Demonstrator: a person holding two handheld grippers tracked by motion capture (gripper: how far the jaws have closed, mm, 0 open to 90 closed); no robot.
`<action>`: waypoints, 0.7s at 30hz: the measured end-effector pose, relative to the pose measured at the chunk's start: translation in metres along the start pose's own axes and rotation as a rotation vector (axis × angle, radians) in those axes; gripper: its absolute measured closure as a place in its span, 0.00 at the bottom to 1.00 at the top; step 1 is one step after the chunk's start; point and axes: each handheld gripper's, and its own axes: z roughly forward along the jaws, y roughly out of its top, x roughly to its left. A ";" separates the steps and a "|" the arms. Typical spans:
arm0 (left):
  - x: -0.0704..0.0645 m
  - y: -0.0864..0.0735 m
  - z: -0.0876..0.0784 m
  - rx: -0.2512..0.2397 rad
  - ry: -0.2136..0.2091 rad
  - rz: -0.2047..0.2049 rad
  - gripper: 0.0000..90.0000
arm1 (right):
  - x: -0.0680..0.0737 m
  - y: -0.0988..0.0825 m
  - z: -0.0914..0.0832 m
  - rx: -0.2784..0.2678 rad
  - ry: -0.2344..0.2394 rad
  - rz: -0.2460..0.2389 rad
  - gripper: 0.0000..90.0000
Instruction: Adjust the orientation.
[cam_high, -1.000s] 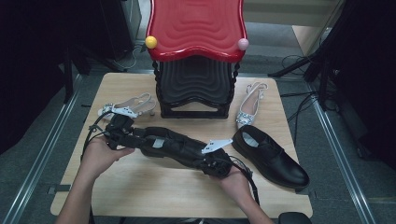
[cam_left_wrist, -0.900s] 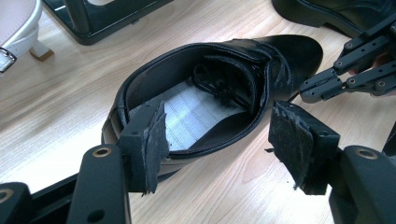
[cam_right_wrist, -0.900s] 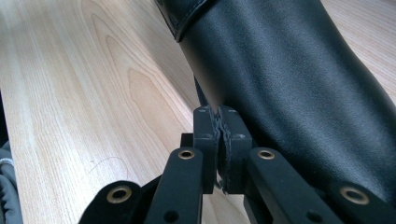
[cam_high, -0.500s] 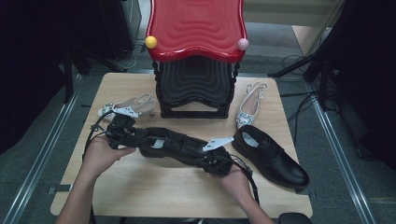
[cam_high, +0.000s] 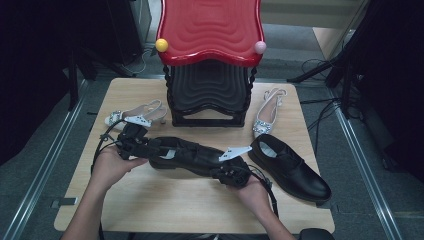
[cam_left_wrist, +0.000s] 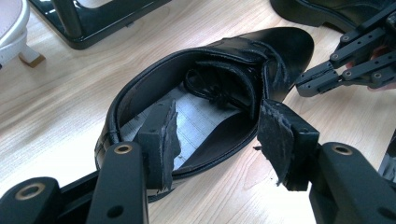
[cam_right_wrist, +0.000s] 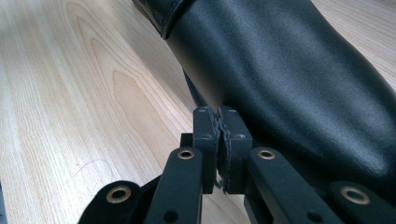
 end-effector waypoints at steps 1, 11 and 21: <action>0.000 0.000 0.000 0.000 0.000 0.000 0.53 | 0.000 0.000 0.000 0.001 0.000 0.000 0.97; -0.002 0.000 0.000 0.004 -0.017 0.001 0.86 | -0.003 0.000 0.000 -0.006 -0.020 0.012 0.97; -0.002 -0.003 0.019 0.044 -0.009 0.040 0.96 | -0.010 0.006 0.004 -0.021 -0.074 0.052 1.00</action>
